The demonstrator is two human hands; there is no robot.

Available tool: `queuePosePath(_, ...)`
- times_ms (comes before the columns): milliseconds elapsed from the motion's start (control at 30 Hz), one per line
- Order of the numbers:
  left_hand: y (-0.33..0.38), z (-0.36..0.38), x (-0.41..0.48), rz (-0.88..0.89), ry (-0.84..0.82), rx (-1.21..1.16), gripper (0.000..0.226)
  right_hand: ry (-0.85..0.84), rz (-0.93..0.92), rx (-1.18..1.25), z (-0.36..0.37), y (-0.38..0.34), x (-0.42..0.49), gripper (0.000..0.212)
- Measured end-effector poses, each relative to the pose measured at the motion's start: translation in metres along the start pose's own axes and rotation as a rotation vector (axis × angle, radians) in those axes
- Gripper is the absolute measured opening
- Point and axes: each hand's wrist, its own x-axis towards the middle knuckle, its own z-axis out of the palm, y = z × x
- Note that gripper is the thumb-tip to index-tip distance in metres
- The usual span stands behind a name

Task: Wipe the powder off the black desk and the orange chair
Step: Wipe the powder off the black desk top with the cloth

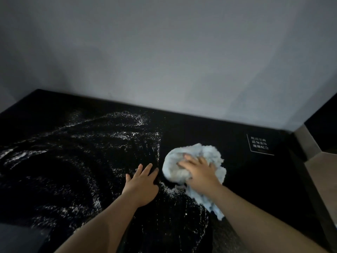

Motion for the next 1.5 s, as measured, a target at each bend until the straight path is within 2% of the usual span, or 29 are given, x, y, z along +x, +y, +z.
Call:
queuePosePath(100,0.001,0.007,-0.010,0.012,0.001,-0.006,0.063,-0.051,-0.174,-0.002,0.018,-0.004,-0.035,0.057)
queuePosePath(200,0.003,0.015,-0.023,0.036,-0.005,0.012,0.062,-0.067,-0.190,0.195,0.004,0.000,-0.051,0.062)
queuePosePath(267,0.003,0.019,-0.030,0.045,-0.001,0.010,0.063,0.081,-0.099,0.291,-0.013,0.014,-0.044,0.062)
queuePosePath(333,0.002,0.022,-0.034,0.055,-0.008,0.009,0.063,0.166,0.049,0.187,-0.028,0.033,-0.036,0.059)
queuePosePath(433,0.001,0.024,-0.038,0.070,-0.019,0.017,0.061,0.044,0.250,-0.050,-0.019,0.042,-0.038,0.057)
queuePosePath(533,-0.002,0.026,-0.040,0.073,-0.001,0.015,0.062,0.119,0.154,-0.082,0.019,0.024,-0.058,0.057)
queuePosePath(633,-0.002,0.028,-0.041,0.064,0.024,0.025,0.061,0.075,0.008,-0.075,0.040,0.002,-0.084,0.054)
queuePosePath(700,-0.001,0.031,-0.043,0.062,0.029,0.024,0.060,0.002,-0.088,0.038,0.042,-0.010,-0.101,0.055)
queuePosePath(767,-0.001,0.037,-0.046,0.072,0.044,0.056,0.060,-0.014,-0.140,0.279,0.032,-0.016,-0.109,0.058)
queuePosePath(833,-0.001,0.042,-0.051,0.072,0.052,0.052,0.062,0.190,-0.051,0.433,0.016,-0.004,-0.104,0.059)
queuePosePath(867,-0.001,0.043,-0.053,0.072,0.046,0.042,0.062,0.297,0.030,0.395,0.008,0.008,-0.100,0.058)
queuePosePath(900,0.000,0.044,-0.055,0.072,0.036,0.033,0.062,0.329,0.133,0.289,0.000,0.020,-0.096,0.056)
queuePosePath(967,0.001,0.044,-0.059,0.070,0.024,0.015,0.061,0.200,0.341,0.049,-0.001,0.032,-0.094,0.056)
queuePosePath(1033,0.002,0.046,-0.063,0.062,0.022,0.006,0.060,0.121,0.386,-0.039,0.013,0.023,-0.099,0.058)
queuePosePath(1067,0.002,0.047,-0.064,0.059,0.027,0.008,0.060,0.117,0.342,-0.043,0.023,0.013,-0.103,0.057)
queuePosePath(1133,0.003,0.050,-0.067,0.058,0.035,0.020,0.060,0.100,0.128,-0.014,0.041,-0.011,-0.114,0.057)
queuePosePath(1167,0.003,0.050,-0.068,0.057,0.039,0.019,0.059,0.087,0.024,0.044,0.044,-0.019,-0.120,0.058)
queuePosePath(1233,0.003,0.045,-0.067,0.056,0.037,0.007,0.057,0.123,-0.035,0.227,0.033,-0.023,-0.123,0.059)
queuePosePath(1300,0.002,0.038,-0.062,0.056,0.035,-0.019,0.054,0.289,0.069,0.280,0.013,-0.005,-0.108,0.059)
queuePosePath(1367,0.000,0.031,-0.057,0.031,0.056,-0.026,0.051,0.391,0.281,0.145,-0.006,0.019,-0.088,0.055)
queuePosePath(1433,-0.001,0.027,-0.051,-0.024,0.067,-0.016,0.054,0.324,0.518,0.080,-0.018,0.037,-0.069,0.057)
queuePosePath(1500,0.000,0.026,-0.045,-0.081,0.050,-0.014,0.059,0.212,0.677,0.082,-0.015,0.046,-0.052,0.063)
